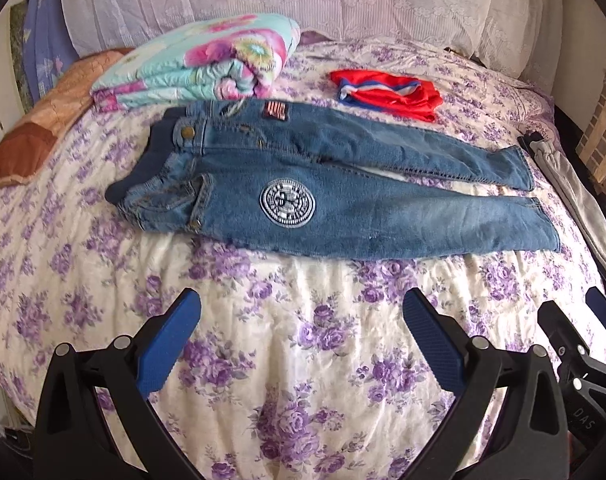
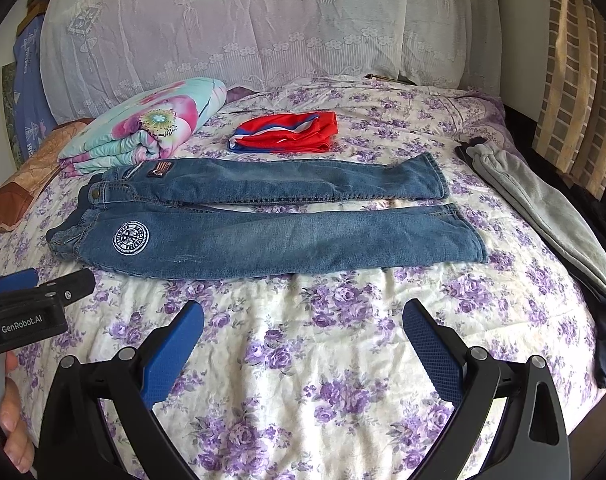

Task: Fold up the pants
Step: 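Grasp the waistband with the left gripper while the right gripper grasps a leg hem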

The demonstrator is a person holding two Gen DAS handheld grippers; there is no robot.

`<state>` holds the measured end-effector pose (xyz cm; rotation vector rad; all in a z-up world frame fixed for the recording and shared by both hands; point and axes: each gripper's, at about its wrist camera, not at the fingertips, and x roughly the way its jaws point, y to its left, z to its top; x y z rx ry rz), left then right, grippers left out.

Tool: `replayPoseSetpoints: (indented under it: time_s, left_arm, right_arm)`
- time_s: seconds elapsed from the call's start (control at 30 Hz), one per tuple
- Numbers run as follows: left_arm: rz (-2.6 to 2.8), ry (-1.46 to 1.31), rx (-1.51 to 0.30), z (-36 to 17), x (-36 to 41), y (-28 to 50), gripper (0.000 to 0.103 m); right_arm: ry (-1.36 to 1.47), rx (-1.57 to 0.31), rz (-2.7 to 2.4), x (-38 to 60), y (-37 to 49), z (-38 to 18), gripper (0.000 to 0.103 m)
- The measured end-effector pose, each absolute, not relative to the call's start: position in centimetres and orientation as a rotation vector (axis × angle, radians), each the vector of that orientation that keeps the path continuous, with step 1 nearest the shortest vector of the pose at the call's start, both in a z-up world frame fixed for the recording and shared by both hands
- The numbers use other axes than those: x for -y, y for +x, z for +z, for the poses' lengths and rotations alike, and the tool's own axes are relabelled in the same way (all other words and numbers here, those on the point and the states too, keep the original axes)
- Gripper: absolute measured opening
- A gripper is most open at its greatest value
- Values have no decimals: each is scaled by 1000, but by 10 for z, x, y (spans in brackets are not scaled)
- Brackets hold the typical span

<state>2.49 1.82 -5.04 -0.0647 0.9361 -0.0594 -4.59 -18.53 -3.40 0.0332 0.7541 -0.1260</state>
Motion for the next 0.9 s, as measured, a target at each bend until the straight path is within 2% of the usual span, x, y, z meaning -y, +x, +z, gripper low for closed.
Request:
replayPoseSetpoints:
  time_s: [0.23, 0.4, 0.43, 0.47, 0.5, 0.57, 0.63, 0.77, 0.9]
  left_arm:
    - [47, -265, -1017, -73, -90, 81, 98]
    - [122, -432, -1138, -108, -144, 139, 97]
    - [112, -479, -1152, -116, -151, 146, 85]
    - [70, -531, -1169, -124, -157, 152, 78]
    - [60, -550, -1171, -127, -160, 156, 78]
    - [32, -571, -1129, -120, -161, 154, 50]
    - [-8, -597, -1108, -115, -159, 152, 37]
    - [-9, -590, -1044, -108, -156, 134, 27]
    - [-54, -583, -940, -88, -154, 94, 25]
  right_arm:
    - [44, -783, -121, 188, -44, -40, 100]
    - [38, -791, -109, 188, -45, -39, 100]
    - [35, -790, -112, 189, -45, -38, 100]
    - [33, -789, -119, 189, -46, -38, 100]
    - [34, -789, -125, 190, -47, -38, 100]
    - [41, -791, -139, 195, -49, -37, 100]
    - [45, -792, -148, 201, -51, -37, 100]
    - [57, -788, -189, 236, -48, -36, 100]
    - [177, -825, -254, 303, -34, -41, 100]
